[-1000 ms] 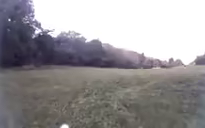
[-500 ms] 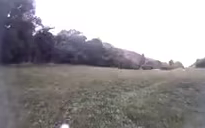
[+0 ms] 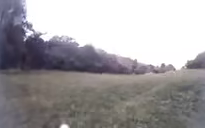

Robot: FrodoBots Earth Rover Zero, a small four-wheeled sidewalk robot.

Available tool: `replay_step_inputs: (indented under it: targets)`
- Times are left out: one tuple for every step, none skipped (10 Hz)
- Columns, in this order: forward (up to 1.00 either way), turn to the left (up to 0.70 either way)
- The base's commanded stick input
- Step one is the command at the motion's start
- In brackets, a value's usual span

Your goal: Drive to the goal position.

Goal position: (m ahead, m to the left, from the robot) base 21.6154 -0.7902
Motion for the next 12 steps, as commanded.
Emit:
replay_step_inputs:
  targets:
    - [0.70,0.00]
    - [0.70,-0.01]
    - [0.70,-0.18]
    - [0.70,-0.35]
    - [0.70,-0.34]
    - [0.70,-0.16]
    - [0.70,-0.04]
    - [0.70,0.00]
    - [0.70,0.00]
    - [0.70,-0.09]
    - [0.70,-0.30]
    - [0.70,-0.18]
